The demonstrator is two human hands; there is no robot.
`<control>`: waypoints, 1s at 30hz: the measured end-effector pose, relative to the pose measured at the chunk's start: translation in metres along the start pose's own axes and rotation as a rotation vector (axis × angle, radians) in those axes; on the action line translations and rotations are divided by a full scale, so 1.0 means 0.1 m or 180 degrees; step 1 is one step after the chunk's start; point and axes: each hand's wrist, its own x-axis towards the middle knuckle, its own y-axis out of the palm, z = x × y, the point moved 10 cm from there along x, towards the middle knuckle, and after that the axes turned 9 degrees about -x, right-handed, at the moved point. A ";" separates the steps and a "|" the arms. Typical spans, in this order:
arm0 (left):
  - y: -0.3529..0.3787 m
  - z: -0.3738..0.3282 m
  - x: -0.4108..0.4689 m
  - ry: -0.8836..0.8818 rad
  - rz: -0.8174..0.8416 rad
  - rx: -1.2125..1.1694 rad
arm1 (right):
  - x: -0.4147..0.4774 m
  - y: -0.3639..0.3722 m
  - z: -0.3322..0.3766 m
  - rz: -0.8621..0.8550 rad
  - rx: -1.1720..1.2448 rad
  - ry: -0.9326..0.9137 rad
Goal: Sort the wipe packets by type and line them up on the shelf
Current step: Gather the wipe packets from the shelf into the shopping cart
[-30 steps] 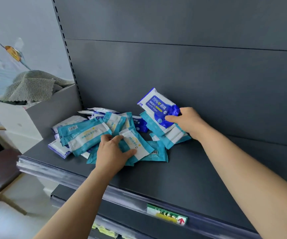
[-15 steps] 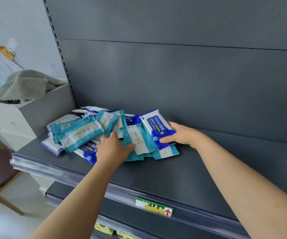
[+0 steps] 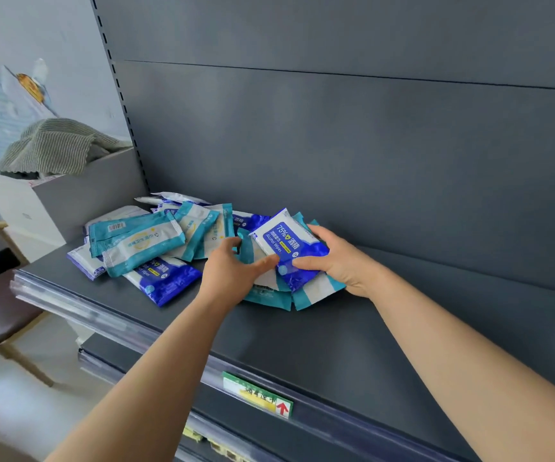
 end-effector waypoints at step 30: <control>2.19 -1.09 -1.94 0.0662 0.2498 -0.1540 | -3.67 -1.51 -0.64 -0.2834 0.0757 0.0434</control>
